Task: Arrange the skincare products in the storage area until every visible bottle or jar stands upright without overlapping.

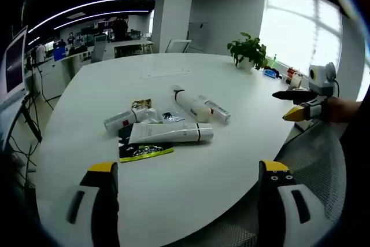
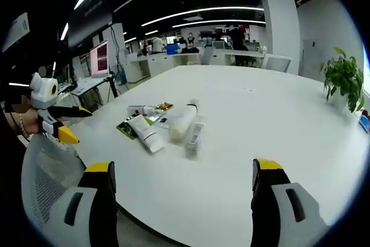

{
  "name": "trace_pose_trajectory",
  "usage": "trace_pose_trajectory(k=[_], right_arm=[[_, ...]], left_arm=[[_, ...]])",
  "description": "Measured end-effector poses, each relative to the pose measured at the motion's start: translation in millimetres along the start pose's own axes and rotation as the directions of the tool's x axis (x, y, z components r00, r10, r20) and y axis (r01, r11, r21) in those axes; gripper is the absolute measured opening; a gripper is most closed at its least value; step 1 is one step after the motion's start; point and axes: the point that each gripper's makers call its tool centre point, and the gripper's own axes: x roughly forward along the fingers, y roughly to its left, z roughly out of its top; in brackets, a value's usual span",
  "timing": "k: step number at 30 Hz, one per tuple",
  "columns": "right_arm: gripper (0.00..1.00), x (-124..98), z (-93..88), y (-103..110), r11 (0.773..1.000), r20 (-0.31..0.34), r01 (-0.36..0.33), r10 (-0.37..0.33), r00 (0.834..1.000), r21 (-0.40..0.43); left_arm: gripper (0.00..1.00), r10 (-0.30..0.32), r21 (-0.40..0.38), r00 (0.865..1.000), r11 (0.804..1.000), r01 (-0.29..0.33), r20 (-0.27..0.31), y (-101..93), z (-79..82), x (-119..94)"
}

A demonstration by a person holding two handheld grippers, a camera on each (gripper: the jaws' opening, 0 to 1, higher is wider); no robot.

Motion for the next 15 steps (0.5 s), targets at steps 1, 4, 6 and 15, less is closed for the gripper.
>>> trace_pose_trajectory(k=[1, 4, 6, 15], right_arm=[[0.97, 0.0, -0.2, 0.0, 1.000, -0.001, 0.000, 0.000, 1.000, 0.001], [0.97, 0.0, -0.3, -0.1, 1.000, -0.001, 0.002, -0.002, 1.000, 0.000], [0.97, 0.1, -0.7, -0.3, 1.000, -0.002, 0.002, -0.002, 1.000, 0.001], [0.97, 1.7, -2.4, 0.5, 1.000, -0.012, -0.002, 0.002, 1.000, -0.002]], left_arm=[[0.95, 0.000, 0.000, 1.000, 1.000, 0.000, 0.000, -0.3, 0.1, 0.0], [0.95, -0.001, 0.000, 1.000, 1.000, 0.001, -0.001, -0.5, 0.1, 0.0], [0.95, -0.002, 0.000, 1.000, 1.000, 0.002, 0.000, -0.7, 0.2, -0.2], [0.94, 0.000, 0.002, 1.000, 1.000, 0.000, -0.001, -1.4, 1.0, -0.8]])
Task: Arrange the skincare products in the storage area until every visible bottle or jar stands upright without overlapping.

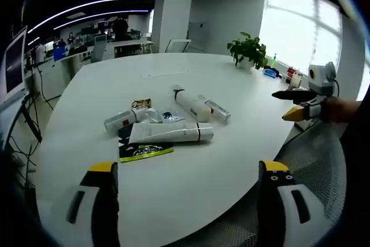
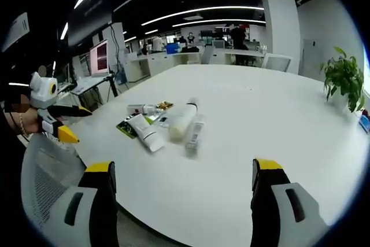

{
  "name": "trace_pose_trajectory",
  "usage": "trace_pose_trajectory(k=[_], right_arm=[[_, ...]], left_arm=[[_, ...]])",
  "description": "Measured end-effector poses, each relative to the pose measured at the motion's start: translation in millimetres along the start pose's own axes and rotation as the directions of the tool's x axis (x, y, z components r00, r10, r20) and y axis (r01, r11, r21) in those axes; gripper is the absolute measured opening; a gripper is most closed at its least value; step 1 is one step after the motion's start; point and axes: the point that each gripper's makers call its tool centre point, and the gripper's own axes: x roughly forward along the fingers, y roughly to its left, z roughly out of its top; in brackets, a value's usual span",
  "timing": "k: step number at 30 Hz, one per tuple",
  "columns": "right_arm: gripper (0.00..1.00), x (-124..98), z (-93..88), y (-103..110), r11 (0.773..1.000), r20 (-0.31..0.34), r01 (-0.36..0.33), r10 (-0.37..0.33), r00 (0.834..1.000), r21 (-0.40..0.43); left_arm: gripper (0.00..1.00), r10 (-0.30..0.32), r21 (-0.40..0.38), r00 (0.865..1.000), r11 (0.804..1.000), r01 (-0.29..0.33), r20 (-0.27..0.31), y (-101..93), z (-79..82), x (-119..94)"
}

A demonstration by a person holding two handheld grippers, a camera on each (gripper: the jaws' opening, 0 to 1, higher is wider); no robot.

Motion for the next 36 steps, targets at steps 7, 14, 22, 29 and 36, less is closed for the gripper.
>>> trace_pose_trajectory(k=[7, 14, 22, 29, 36], right_arm=[[0.97, 0.2, -0.7, 2.7, 1.000, -0.009, -0.006, 0.006, 1.000, -0.009], [0.97, -0.3, -0.9, 3.8, 1.000, -0.012, -0.008, 0.008, 1.000, -0.009], [0.96, 0.5, -1.0, 4.2, 1.000, -0.016, -0.011, 0.011, 1.000, -0.008], [0.96, -0.4, -0.5, 4.7, 1.000, -0.014, -0.010, 0.010, 1.000, -0.011], [0.95, 1.4, -0.4, 6.6, 1.000, -0.016, -0.023, 0.023, 1.000, 0.003]], left_arm=[[0.94, 0.004, 0.003, 1.000, 1.000, -0.004, 0.002, 0.8, 0.3, -0.3], [0.94, 0.008, 0.013, 1.000, 1.000, -0.008, -0.001, 2.5, -0.2, 0.2], [0.94, 0.010, 0.015, 1.000, 1.000, -0.010, 0.005, 2.3, 0.8, -0.2], [0.93, 0.012, 0.014, 1.000, 1.000, -0.012, 0.003, 2.1, 0.5, -0.7], [0.93, 0.010, 0.016, 1.000, 1.000, -0.010, -0.005, 1.9, -0.8, -0.4]])
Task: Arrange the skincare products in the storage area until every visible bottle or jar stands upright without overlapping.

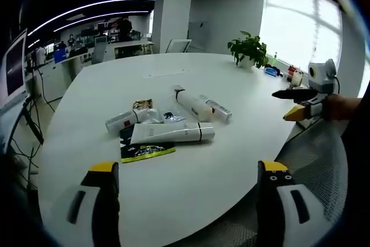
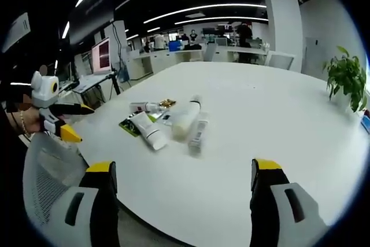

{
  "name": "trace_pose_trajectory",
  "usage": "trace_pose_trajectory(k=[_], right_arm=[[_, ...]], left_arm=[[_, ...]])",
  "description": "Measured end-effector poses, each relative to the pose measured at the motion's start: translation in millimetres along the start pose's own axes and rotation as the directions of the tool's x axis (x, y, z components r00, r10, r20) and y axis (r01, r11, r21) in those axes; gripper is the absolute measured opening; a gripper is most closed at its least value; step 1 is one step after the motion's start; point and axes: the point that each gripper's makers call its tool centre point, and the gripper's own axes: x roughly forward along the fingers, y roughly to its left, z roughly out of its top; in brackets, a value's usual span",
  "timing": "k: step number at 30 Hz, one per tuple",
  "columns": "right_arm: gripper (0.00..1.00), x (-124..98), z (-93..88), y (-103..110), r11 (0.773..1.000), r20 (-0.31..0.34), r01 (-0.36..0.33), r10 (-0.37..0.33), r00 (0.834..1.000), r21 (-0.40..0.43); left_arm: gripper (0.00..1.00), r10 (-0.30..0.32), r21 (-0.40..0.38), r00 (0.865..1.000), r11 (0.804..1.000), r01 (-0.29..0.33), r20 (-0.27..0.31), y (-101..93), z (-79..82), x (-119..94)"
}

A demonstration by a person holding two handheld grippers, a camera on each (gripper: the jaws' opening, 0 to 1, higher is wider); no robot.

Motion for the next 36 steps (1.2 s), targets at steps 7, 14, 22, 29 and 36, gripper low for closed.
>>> trace_pose_trajectory(k=[7, 14, 22, 29, 36], right_arm=[[0.92, 10, -0.5, 5, 1.000, -0.020, -0.030, 0.030, 0.999, 0.004], [0.91, 24, 4.3, 16, 0.996, -0.049, -0.082, 0.080, 0.996, -0.045], [0.88, 50, 24.9, 33, 0.982, -0.052, -0.149, 0.144, 0.988, -0.118], [0.86, 66, 28.6, 45, 0.970, -0.074, -0.192, 0.182, 0.980, -0.152], [0.84, 79, 33.1, 46, 0.965, -0.092, -0.205, 0.192, 0.977, -0.162]], left_arm=[[0.94, 0.001, 0.002, 1.000, 1.000, -0.001, -0.002, 1.0, -0.4, 1], [0.94, -0.003, 0.001, 1.000, 1.000, 0.003, -0.006, 0.6, -1.6, 2], [0.93, -0.006, -0.004, 1.000, 1.000, 0.006, -0.010, 0.7, -2.7, 2], [0.93, -0.007, -0.013, 1.000, 1.000, 0.007, -0.011, 1.0, -3.0, 2], [0.93, -0.011, -0.016, 1.000, 1.000, 0.010, -0.017, -0.7, -3.4, 2]])
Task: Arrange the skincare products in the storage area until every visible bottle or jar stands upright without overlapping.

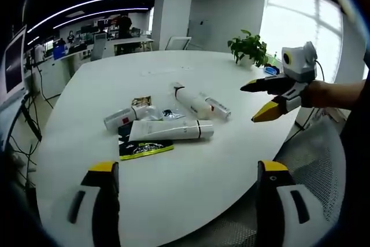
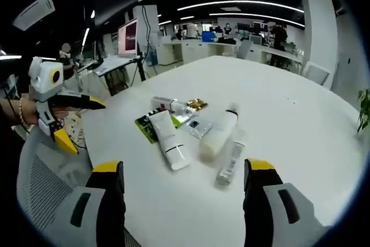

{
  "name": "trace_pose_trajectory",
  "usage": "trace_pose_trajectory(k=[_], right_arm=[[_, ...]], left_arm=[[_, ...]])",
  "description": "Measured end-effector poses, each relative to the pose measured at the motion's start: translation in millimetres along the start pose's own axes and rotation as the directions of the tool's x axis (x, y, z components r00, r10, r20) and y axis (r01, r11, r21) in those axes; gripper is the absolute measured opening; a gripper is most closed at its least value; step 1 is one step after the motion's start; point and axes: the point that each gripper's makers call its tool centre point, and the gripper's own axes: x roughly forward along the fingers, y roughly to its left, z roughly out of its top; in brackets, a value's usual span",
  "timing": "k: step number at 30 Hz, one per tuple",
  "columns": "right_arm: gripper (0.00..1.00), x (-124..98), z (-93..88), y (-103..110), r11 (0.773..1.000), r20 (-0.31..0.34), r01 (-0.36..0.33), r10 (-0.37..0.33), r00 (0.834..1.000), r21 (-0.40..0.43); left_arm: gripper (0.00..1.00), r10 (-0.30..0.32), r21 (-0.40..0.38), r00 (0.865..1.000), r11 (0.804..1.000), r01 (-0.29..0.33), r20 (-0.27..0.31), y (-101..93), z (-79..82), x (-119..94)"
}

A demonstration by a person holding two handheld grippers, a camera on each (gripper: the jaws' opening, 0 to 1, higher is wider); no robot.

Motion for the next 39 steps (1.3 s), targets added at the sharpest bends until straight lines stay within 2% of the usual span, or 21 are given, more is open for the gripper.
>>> trace_pose_trajectory(k=[11, 23, 25, 33, 39], right_arm=[[0.74, 17, 7.5, -27, 0.999, -0.020, 0.034, -0.033, 0.999, 0.029], [0.67, 37, 17.7, -39, 0.996, -0.053, 0.056, -0.052, 0.997, 0.070], [0.65, 42, 18.8, -36, 0.996, -0.065, 0.059, -0.055, 0.996, 0.069], [0.60, 58, 28.8, -46, 0.994, -0.099, 0.078, -0.070, 0.993, 0.072], [0.57, 72, 34.4, -56, 0.990, -0.133, 0.095, -0.081, 0.988, 0.104]], left_arm=[[0.93, -0.007, -0.008, 1.000, 1.000, 0.007, -0.010, -0.7, -1.7, 1], [0.92, -0.011, -0.014, 1.000, 1.000, 0.011, -0.019, -1.1, -3.5, 1], [0.92, -0.016, -0.010, 1.000, 1.000, 0.016, -0.023, -2.1, -4.1, 1], [0.92, -0.029, -0.012, 0.999, 1.000, 0.028, -0.021, -3.9, -3.9, 2], [0.92, -0.037, -0.017, 0.999, 0.999, 0.037, -0.027, -5.9, -4.7, 2]])
